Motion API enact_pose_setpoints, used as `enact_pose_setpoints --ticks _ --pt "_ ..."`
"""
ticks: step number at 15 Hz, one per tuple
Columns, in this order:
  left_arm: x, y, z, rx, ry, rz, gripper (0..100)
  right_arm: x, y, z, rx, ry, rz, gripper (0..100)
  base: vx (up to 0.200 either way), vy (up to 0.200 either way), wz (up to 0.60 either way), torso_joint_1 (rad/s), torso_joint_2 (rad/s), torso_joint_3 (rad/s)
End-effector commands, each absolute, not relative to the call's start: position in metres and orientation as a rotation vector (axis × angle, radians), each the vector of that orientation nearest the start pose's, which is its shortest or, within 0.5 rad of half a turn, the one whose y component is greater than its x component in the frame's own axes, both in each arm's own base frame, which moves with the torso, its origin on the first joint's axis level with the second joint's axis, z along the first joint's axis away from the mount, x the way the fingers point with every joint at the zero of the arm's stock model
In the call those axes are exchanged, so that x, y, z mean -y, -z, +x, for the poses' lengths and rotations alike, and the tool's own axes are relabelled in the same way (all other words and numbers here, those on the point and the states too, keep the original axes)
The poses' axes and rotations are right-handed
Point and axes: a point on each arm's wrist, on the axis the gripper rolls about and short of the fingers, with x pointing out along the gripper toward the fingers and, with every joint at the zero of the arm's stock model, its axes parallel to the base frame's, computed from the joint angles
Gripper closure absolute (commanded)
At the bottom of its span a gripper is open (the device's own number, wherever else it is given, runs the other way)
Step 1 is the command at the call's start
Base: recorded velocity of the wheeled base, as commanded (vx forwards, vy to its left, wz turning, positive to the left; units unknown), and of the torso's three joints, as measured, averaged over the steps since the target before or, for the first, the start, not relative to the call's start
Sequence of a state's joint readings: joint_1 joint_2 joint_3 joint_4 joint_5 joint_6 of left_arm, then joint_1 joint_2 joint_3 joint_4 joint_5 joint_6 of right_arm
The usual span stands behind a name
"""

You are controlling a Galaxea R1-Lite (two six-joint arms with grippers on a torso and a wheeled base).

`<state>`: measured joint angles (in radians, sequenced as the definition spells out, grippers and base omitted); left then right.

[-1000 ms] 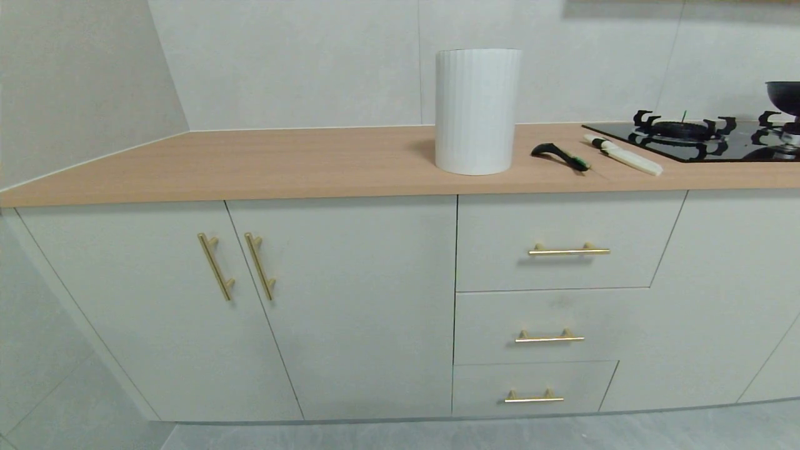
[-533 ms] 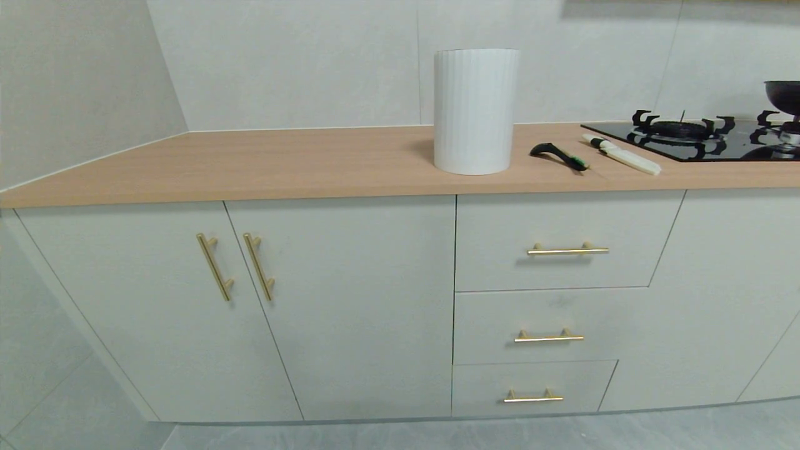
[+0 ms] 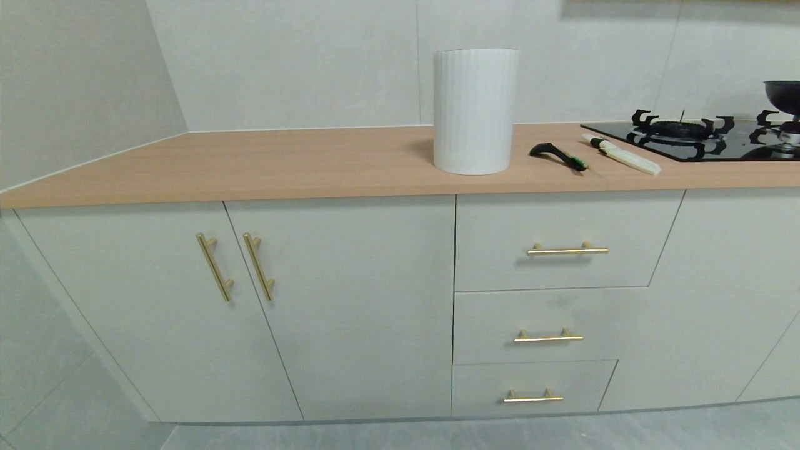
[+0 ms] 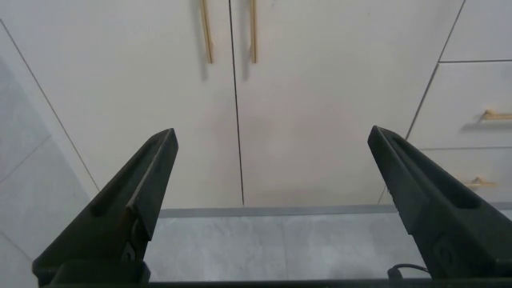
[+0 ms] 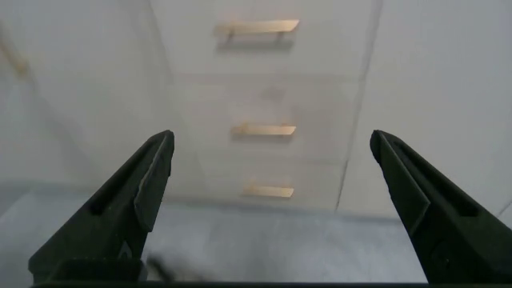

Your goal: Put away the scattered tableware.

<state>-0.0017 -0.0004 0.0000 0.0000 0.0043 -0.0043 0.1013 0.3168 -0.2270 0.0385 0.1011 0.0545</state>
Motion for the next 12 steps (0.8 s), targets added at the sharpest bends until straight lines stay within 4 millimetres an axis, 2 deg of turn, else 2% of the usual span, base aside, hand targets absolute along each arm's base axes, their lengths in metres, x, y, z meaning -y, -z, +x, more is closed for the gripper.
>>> enact_pose_setpoints --ticks 1,2,3,4,5,6,7,8,10,12 --pt "0.0 -0.075 -0.023 0.0 -0.003 -0.005 0 -0.013 -0.158 0.063 -0.462 -0.28 0.01 0 0.0 0.0 0.0 0.0 0.0 0.0" --pt "0.0 -0.075 -0.023 0.0 -0.003 -0.005 0 -0.016 -0.161 0.084 -0.532 -0.28 0.001 0 0.0 0.0 0.0 0.0 0.0 0.0" --pt "0.0 -0.075 -0.023 0.0 -0.003 -0.005 0 -0.022 -0.162 0.117 -0.614 -0.286 -0.018 0 0.0 0.0 0.0 0.0 0.0 0.0" --pt "0.0 -0.075 -0.023 0.0 -0.003 -0.005 0 -0.025 -0.163 0.134 -0.633 -0.295 -0.028 0 0.0 0.0 0.0 0.0 0.0 0.0" --pt "0.0 -0.075 -0.023 0.0 -0.003 -0.005 0 -0.033 -0.16 0.165 -0.665 -0.304 -0.034 0 0.0 0.0 0.0 0.0 0.0 0.0" --pt "0.0 -0.075 -0.023 0.0 -0.003 -0.005 0 -0.035 -0.159 0.173 -0.672 -0.304 -0.035 0 0.0 0.0 0.0 0.0 0.0 0.0" --pt "0.0 -0.075 -0.023 0.0 -0.003 -0.005 0 -0.044 -0.148 0.213 -0.715 -0.308 -0.039 0 0.0 0.0 0.0 0.0 0.0 0.0" --pt "0.0 -0.075 -0.023 0.0 -0.003 -0.005 0 -0.05 -0.136 0.237 -0.752 -0.312 -0.042 0 0.0 0.0 0.0 0.0 0.0 0.0" --pt "0.0 -0.075 -0.023 0.0 -0.003 -0.005 0 -0.058 -0.117 0.262 -0.795 -0.313 -0.05 0 0.0 0.0 0.0 0.0 0.0 0.0" --pt "0.0 -0.075 -0.023 0.0 -0.003 -0.005 0 -0.064 -0.088 0.291 -0.806 -0.282 -0.064 0 0.0 0.0 0.0 0.0 0.0 0.0"
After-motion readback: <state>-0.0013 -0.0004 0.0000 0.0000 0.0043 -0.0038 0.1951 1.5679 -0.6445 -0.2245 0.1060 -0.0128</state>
